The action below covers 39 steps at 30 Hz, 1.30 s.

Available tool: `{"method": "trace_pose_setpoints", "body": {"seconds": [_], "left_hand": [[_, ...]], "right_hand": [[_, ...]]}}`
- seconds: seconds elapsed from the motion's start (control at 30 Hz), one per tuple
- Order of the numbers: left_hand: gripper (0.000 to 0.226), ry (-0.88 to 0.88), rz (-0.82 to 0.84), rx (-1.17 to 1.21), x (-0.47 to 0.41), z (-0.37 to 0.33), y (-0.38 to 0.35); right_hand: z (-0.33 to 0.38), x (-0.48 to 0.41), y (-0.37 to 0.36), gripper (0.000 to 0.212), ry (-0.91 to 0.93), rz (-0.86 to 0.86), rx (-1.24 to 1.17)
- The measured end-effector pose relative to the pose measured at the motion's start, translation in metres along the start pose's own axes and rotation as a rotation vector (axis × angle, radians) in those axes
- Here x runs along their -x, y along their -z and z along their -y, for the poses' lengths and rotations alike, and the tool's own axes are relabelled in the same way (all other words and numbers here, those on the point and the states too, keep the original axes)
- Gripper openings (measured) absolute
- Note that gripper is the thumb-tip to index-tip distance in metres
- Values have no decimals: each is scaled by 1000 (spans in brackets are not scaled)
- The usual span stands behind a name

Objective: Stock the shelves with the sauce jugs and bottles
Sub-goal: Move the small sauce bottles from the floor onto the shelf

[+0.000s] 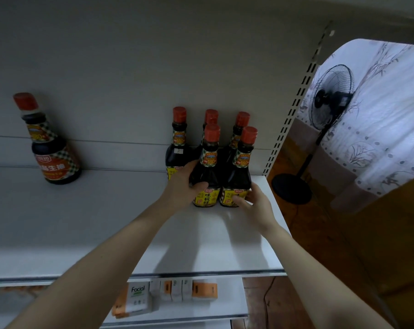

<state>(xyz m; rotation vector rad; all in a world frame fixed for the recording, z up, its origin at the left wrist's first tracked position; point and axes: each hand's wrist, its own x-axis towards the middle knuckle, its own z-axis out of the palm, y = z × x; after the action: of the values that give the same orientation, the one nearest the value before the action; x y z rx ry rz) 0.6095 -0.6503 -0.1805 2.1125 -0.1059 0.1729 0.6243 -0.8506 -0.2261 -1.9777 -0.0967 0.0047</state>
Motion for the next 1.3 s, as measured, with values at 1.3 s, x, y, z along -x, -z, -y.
{"method": "trace_pose_setpoints", "body": {"seconds": [1.3], "left_hand": [[60, -45, -7, 11, 1, 2, -3]], "right_hand": [[-6, 19, -12, 43, -29, -132, 142]]}}
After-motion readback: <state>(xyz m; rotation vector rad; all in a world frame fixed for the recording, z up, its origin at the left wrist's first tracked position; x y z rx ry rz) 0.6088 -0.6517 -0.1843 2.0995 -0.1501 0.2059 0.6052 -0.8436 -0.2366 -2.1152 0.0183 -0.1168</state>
